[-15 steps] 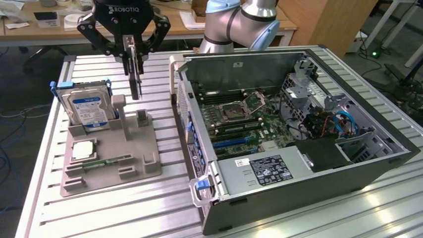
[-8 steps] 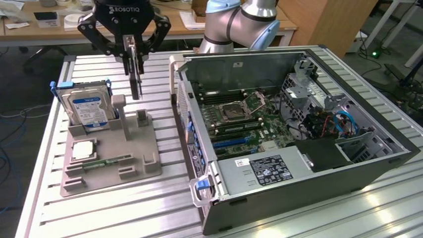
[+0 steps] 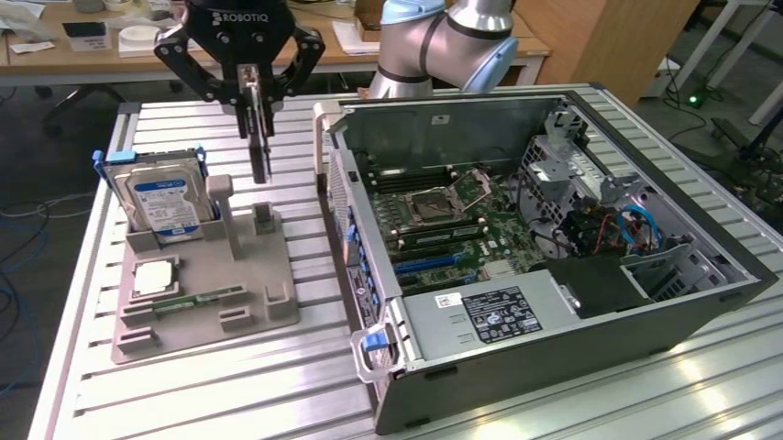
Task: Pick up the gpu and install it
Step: 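Pick up the gpu and move the gpu toward the slot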
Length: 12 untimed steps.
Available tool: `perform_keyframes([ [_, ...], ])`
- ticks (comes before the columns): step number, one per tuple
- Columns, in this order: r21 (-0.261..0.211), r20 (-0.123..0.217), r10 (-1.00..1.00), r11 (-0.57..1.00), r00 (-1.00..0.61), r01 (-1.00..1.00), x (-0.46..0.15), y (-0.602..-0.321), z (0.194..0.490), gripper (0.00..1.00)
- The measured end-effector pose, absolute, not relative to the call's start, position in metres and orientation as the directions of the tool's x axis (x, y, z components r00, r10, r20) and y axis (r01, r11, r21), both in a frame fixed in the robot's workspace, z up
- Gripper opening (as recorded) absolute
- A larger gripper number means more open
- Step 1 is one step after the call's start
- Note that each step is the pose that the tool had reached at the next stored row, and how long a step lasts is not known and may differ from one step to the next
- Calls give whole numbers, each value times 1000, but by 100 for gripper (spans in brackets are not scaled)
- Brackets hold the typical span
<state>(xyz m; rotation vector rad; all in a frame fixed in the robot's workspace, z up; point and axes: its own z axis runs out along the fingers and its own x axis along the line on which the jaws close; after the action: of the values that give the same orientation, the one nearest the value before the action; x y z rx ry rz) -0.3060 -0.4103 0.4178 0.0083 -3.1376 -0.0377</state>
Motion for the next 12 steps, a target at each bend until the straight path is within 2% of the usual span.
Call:
perform_keyframes([
  [12,24,4,-5,1000,-1000,-5,-298,-410,418,28],
])
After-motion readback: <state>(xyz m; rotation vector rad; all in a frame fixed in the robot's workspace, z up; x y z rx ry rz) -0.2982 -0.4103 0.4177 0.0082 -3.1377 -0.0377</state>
